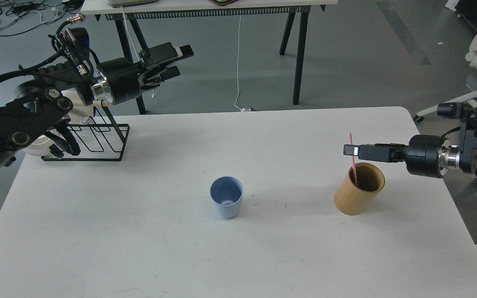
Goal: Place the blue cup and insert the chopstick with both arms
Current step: 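Reach the right gripper to the pink straw and grasp it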
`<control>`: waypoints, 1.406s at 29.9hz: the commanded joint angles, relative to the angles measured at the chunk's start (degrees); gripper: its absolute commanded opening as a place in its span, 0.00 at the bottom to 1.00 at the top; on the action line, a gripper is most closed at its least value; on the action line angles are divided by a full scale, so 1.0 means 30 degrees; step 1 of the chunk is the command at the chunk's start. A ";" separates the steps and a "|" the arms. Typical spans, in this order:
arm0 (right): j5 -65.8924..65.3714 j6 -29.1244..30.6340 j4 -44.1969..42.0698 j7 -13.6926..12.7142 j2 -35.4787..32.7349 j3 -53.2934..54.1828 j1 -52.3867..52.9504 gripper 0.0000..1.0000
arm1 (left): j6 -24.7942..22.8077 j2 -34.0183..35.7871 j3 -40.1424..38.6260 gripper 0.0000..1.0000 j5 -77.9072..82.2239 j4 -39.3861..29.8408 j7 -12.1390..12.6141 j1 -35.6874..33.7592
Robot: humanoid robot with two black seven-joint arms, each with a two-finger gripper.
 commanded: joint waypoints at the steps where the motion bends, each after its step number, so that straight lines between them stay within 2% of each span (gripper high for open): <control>1: -0.0001 -0.0301 -0.0136 -0.0024 0.0060 -0.0082 -0.0022 0.98 | -0.0128 0.0033 -0.0049 1.00 -0.0039 0.0025 0.0001 0.0048; 14: -0.0001 -0.0829 -0.1104 -0.0375 0.1349 -0.0082 0.0241 0.96 | -0.0128 0.0179 -0.0196 1.00 -0.0360 0.0462 0.0001 0.0136; 19: -0.0001 -0.0888 -0.1133 -0.0610 0.1496 -0.0082 0.0241 0.93 | -0.0128 0.0587 -0.0342 1.00 -0.3195 0.1137 0.0001 0.0107; 28: -0.0001 -0.1093 -0.1075 -0.0962 0.1467 -0.0082 0.0241 0.69 | -0.0128 0.1643 -0.0342 1.00 -1.0434 0.1255 0.0001 0.1014; 38: -0.0001 -0.1093 -0.1016 -0.1020 0.1437 -0.0082 0.0241 0.51 | -0.0128 0.2142 -0.0049 1.00 -1.0324 0.1021 0.0001 0.0928; 42: -0.0001 -0.1093 -0.0928 -0.1050 0.1437 -0.0082 0.0183 0.44 | -0.0128 0.2172 -0.0107 1.00 -0.8716 0.1108 0.0001 0.0548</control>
